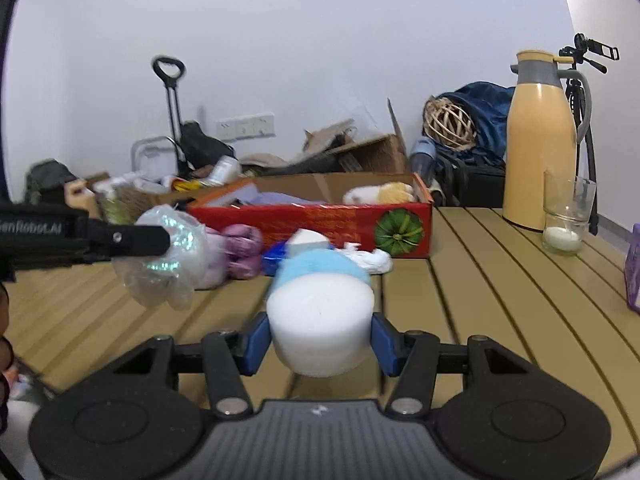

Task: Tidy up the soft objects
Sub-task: 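Carry the foam cylinder and clear bag into the box and open both grippers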

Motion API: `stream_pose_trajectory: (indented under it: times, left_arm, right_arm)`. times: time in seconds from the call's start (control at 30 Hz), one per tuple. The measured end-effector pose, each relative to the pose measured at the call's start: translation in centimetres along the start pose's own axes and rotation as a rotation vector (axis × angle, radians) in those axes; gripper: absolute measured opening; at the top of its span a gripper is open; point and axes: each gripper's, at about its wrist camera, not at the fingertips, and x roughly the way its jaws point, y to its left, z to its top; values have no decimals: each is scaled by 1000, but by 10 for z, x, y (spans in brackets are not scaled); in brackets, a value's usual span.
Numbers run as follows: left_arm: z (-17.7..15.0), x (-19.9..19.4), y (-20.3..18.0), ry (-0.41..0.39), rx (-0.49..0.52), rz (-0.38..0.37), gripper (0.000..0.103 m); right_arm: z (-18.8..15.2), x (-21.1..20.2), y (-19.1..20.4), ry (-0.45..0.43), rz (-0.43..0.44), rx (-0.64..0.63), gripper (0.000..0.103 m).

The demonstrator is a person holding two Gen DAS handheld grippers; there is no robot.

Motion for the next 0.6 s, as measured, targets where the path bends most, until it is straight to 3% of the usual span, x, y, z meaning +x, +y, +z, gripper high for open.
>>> stream_pose_trajectory:
  times: [0.13, 0.3, 0.47, 0.6]
  left_arm:
    - [10, -21, -6, -46, 16, -7, 24]
    - [41, -2, -8, -51, 80, -40, 24]
    - [103, 75, -2, 8, 176, -29, 25]
    - [151, 173, 10, 143, 155, -57, 25]
  right_arm:
    - [5, -26, 15, -18, 41, -10, 53]
    - [34, -29, 15, -59, 72, -34, 53]
    - [95, 18, -6, -76, 78, -118, 53]
    - [150, 108, -35, 50, 123, -87, 53]
